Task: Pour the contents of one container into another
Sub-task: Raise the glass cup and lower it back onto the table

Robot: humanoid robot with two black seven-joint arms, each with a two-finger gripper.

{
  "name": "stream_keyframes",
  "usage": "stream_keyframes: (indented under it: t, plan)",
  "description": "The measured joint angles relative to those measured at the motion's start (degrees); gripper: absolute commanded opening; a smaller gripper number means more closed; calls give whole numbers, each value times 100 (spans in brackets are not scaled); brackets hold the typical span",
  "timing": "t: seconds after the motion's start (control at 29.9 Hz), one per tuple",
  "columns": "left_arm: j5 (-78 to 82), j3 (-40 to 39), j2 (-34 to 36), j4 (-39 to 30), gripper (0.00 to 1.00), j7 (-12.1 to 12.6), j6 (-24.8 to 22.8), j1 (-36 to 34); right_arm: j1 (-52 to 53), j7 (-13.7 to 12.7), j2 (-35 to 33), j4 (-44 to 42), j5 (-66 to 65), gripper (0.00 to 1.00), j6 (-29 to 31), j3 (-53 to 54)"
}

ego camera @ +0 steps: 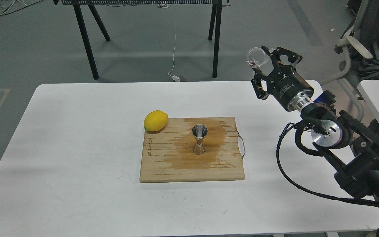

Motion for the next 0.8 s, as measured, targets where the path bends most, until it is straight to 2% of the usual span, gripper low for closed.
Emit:
stream_keyframes:
  t: [0.1, 0.23, 0.5, 0.8]
  plan:
    - [0, 2, 0, 0, 99, 0, 0, 0, -286, -193, -13, -461, 594, 22, 356, 570]
    - [-9, -4, 0, 0, 99, 0, 0, -1, -629, -340, -14, -804, 1395, 22, 430, 1111]
    - [-26, -8, -1, -10, 99, 9, 0, -64, -1448, -306, 139, -812, 2507, 22, -237, 1545]
    - [-26, -1, -27, -10, 99, 20, 0, -84, -1877, -194, 530, -913, 2559, 24, -327, 1691]
